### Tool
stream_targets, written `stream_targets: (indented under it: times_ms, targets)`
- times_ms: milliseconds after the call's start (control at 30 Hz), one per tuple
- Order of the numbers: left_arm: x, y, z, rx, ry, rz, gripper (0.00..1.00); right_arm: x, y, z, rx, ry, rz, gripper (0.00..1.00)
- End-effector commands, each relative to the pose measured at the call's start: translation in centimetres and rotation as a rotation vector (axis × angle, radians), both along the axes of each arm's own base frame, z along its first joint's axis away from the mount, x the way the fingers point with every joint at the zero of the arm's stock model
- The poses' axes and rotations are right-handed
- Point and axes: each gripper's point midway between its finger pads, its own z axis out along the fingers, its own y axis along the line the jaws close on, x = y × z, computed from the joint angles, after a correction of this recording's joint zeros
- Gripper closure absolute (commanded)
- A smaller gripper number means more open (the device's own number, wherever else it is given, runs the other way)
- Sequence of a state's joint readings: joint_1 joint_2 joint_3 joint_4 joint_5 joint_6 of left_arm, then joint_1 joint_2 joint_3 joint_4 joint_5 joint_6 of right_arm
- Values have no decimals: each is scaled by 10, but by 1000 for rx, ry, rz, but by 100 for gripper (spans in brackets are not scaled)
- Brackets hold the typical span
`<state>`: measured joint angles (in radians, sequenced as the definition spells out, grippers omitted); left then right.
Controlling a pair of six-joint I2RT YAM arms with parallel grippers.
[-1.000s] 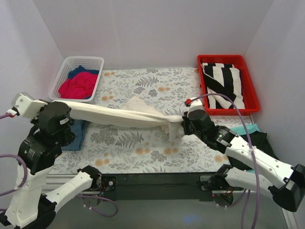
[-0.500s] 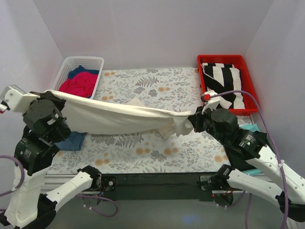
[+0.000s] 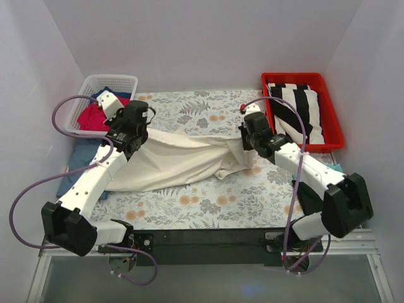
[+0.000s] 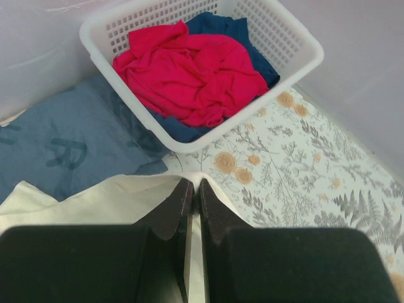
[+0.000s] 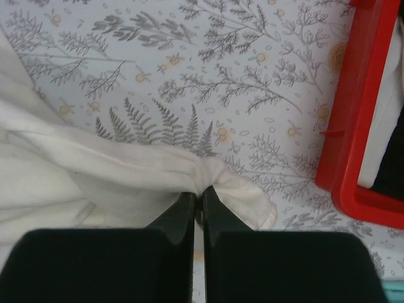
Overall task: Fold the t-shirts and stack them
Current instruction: Flatten the tshirt out
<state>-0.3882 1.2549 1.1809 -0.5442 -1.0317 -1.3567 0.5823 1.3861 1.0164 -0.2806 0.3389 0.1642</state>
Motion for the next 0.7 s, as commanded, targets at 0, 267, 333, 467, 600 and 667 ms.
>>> stream_targets:
  times_ms: [0, 267, 333, 467, 600, 667]
  targets:
    - [21, 16, 25, -121, -159, 66, 100, 54, 16, 35, 78, -122, 62, 99]
    - [48, 35, 10, -124, -126, 115, 100, 116, 22, 25, 48, -112, 71, 59]
    - [50, 38, 10, -135, -126, 115, 100, 114, 22, 31, 60, -123, 70, 54]
    - [52, 40, 10, -133, -122, 116, 100, 97, 17, 18, 71, -92, 70, 53]
    - [53, 41, 7, -131, -109, 111, 100, 68, 17, -9, 107, -20, 93, 54]
    - [55, 38, 6, -150, -110, 95, 100, 59, 20, -15, 136, -12, 104, 55]
